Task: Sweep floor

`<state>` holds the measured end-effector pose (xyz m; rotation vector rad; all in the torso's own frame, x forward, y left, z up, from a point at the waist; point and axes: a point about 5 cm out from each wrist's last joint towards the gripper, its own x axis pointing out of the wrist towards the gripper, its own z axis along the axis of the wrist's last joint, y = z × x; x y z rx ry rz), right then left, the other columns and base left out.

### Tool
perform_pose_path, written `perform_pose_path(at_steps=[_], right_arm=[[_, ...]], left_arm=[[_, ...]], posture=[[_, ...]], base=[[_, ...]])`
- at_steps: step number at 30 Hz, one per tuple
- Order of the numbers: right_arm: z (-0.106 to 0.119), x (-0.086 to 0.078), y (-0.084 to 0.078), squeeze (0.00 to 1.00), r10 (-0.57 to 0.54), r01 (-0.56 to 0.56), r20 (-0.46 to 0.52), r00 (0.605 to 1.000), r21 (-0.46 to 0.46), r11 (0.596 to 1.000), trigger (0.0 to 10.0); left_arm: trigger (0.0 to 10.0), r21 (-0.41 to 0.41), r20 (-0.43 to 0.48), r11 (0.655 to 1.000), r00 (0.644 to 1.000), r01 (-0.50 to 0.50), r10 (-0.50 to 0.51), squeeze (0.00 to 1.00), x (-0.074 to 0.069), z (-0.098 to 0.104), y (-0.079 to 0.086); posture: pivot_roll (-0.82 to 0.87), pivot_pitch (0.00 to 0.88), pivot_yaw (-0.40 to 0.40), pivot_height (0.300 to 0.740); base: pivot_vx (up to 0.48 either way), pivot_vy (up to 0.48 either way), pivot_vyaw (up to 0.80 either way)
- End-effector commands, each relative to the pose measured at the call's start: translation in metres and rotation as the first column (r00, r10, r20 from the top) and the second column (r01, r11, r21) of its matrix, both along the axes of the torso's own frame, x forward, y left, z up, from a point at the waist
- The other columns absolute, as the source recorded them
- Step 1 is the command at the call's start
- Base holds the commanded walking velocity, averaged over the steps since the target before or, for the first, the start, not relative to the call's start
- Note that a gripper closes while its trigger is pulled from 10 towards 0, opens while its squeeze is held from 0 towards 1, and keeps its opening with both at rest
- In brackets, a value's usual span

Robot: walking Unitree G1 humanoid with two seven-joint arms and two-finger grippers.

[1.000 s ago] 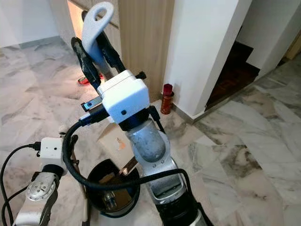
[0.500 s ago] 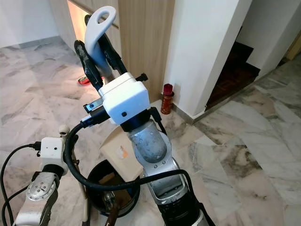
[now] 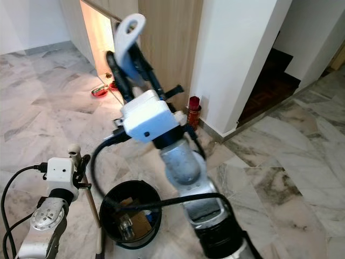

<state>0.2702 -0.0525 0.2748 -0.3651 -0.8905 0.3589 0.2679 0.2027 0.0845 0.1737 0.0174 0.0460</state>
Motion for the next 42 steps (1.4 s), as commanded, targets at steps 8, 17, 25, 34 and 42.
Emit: perform_pose_path(at_steps=[8, 17, 25, 34, 42], right_arm=[[-0.006, 0.005, -0.045, 0.00, -0.268, 0.269, 0.042, 0.963, -0.037, 0.962, 10.0], [-0.045, -0.005, -0.094, 0.00, -0.431, 0.422, -0.074, 0.899, -0.112, 0.900, 10.0], [-0.077, -0.007, -0.109, 0.00, -0.429, 0.444, -0.267, 0.863, -0.005, 0.896, 10.0], [-0.112, -0.001, -0.135, 0.00, -0.463, 0.531, -0.428, 0.776, 0.049, 0.846, 10.0], [-0.130, 0.008, -0.146, 0.00, -0.423, 0.543, -0.510, 0.749, 0.106, 0.833, 10.0]], left_arm=[[10.0, 0.000, 0.028, 1.000, 0.999, 0.030, -0.030, 0.00, 0.002, 0.004, -0.006], [10.0, -0.001, 0.025, 0.999, 0.999, 0.037, -0.037, 0.00, 0.000, 0.003, -0.005], [10.0, -0.009, 0.031, 0.999, 0.999, 0.045, -0.045, 0.00, 0.001, 0.004, -0.008], [10.0, -0.020, 0.030, 0.999, 0.999, 0.041, -0.040, 0.00, 0.000, 0.003, -0.007], [10.0, -0.080, 0.036, 0.996, 0.999, 0.028, -0.025, 0.00, -0.001, 0.002, -0.008]], posture=[[0.02, 0.000, -0.048, 0.740], [0.01, 0.000, -0.041, 0.740], [0.01, 0.000, -0.043, 0.740], [0.02, 0.000, -0.045, 0.740], [0.02, 0.000, -0.044, 0.740]], base=[[0.000, 0.000, 0.00], [0.000, 0.000, 0.00], [0.000, 0.000, 0.00], [0.000, 0.000, 0.00], [0.000, 0.000, 0.00]])
